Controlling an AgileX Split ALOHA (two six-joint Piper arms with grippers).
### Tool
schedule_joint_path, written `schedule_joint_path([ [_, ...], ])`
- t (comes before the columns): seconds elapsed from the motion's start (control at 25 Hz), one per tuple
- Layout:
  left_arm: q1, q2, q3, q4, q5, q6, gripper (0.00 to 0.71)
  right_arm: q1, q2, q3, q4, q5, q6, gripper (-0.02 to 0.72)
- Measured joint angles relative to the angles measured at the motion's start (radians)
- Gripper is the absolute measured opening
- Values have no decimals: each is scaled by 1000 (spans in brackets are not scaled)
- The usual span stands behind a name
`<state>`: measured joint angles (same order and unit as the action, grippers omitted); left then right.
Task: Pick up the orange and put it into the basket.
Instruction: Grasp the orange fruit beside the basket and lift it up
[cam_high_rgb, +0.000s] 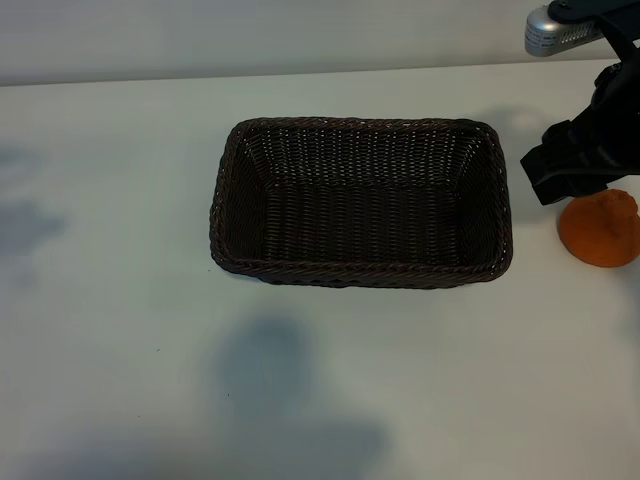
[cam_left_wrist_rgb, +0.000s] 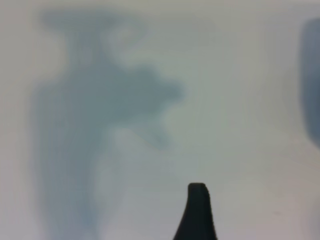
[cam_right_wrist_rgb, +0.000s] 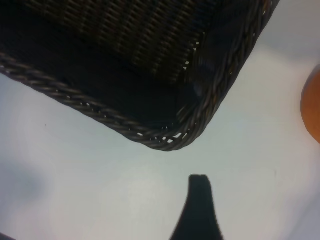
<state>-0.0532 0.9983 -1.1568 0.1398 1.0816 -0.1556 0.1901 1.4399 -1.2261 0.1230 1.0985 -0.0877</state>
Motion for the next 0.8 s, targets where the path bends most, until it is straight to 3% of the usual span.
schedule_joint_path([
  [0.16, 0, -41, 0, 117, 87, -51, 596, 0, 0, 0, 0, -1, 0, 552],
  [0.4, 0, -225, 9, 115, 87, -44, 596, 0, 0, 0, -1, -2, 1, 552],
  [0.6, 0, -448, 147, 105, 83, -37, 596, 0, 0, 0, -1, -3, 1, 552],
  [0.8, 0, -728, 305, 2, 63, -35, 596, 0, 0, 0, -1, -8, 1, 552],
])
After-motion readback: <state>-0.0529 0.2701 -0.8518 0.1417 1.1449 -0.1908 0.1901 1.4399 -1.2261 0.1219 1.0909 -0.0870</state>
